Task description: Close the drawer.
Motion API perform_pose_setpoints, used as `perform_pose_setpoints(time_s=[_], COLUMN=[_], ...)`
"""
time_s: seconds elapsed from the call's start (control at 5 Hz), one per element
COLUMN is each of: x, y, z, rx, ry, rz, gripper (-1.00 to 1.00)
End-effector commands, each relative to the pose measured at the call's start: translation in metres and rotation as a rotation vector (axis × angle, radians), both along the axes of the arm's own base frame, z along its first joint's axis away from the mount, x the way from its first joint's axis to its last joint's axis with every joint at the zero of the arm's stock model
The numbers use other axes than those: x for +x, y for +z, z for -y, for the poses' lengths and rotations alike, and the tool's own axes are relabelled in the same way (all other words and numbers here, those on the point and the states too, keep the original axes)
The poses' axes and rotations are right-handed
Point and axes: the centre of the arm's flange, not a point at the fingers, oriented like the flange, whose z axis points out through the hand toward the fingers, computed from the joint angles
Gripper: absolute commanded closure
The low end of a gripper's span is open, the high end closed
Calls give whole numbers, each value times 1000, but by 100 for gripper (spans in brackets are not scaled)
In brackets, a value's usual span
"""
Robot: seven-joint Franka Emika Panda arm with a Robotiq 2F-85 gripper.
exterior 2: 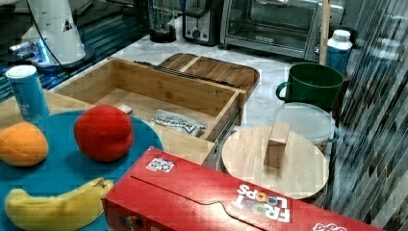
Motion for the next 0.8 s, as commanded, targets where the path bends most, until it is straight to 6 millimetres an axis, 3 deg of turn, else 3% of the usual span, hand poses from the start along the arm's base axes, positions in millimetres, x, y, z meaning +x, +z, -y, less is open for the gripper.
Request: perform_pose_setpoints(time_s=[0.2, 0.4, 0.6, 0.8], x=[-22, -25, -31, -36], y=[-14, -36, -67, -97], z=[-108, -127, -127, -116], rx=[73, 62, 93, 70], ry=[424, 497, 552, 611], rz=[50, 29, 81, 99], gripper=[-100, -100, 100, 100])
